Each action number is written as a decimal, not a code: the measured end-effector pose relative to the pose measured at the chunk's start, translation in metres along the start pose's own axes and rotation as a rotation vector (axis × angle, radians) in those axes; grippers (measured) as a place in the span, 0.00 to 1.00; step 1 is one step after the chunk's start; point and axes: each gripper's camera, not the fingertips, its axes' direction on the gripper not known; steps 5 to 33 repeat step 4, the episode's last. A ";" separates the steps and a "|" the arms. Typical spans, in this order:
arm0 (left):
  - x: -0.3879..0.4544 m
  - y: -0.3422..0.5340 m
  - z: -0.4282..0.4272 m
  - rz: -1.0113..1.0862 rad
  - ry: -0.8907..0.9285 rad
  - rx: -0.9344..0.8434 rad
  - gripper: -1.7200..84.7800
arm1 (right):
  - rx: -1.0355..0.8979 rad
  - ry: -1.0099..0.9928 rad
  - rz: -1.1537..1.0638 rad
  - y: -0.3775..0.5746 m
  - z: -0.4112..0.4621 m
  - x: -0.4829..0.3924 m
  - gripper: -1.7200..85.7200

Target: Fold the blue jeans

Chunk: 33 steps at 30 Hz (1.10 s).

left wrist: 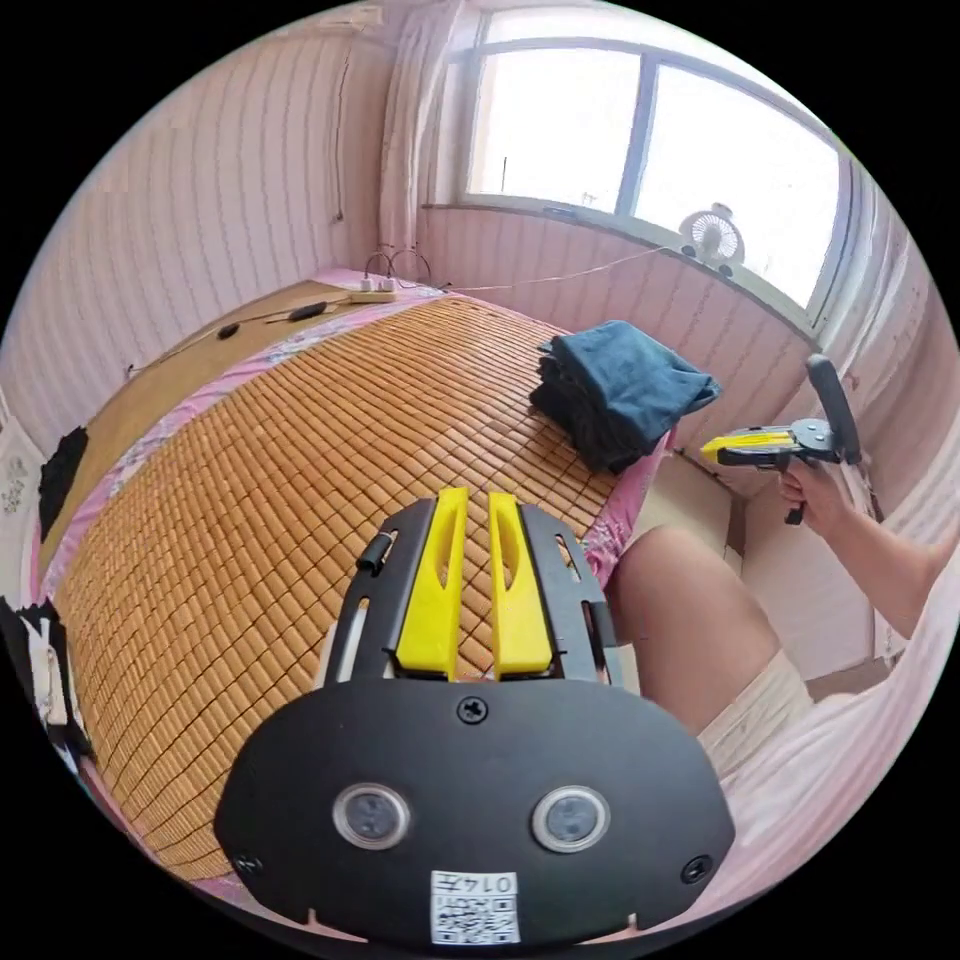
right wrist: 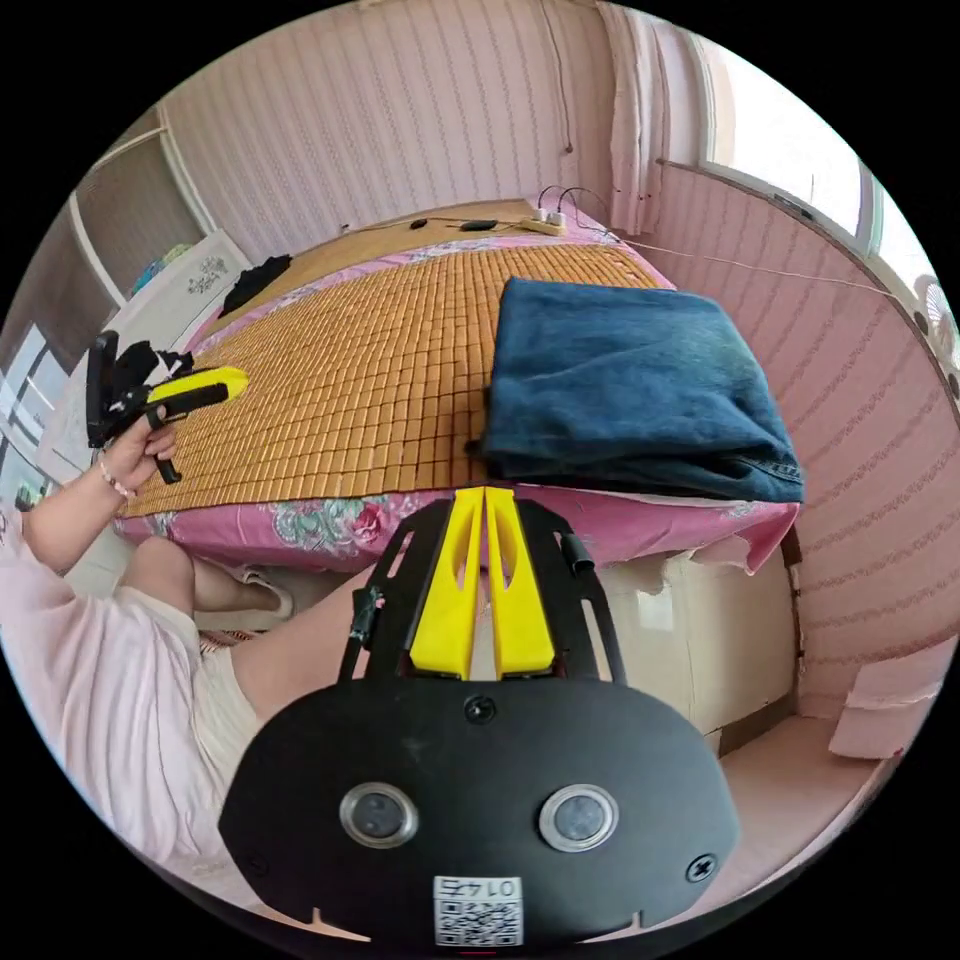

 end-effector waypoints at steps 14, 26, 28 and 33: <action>-0.063 0.077 -0.117 -0.182 -0.255 0.100 0.07 | -0.038 -0.097 -0.229 -0.004 0.036 -0.129 0.02; -0.063 0.077 -0.117 -0.182 -0.255 0.100 0.07 | -0.038 -0.097 -0.229 -0.004 0.036 -0.129 0.02; -0.063 0.077 -0.117 -0.182 -0.255 0.100 0.07 | -0.038 -0.097 -0.229 -0.004 0.036 -0.129 0.02; -0.063 0.077 -0.117 -0.182 -0.255 0.100 0.07 | -0.038 -0.097 -0.229 -0.004 0.036 -0.129 0.02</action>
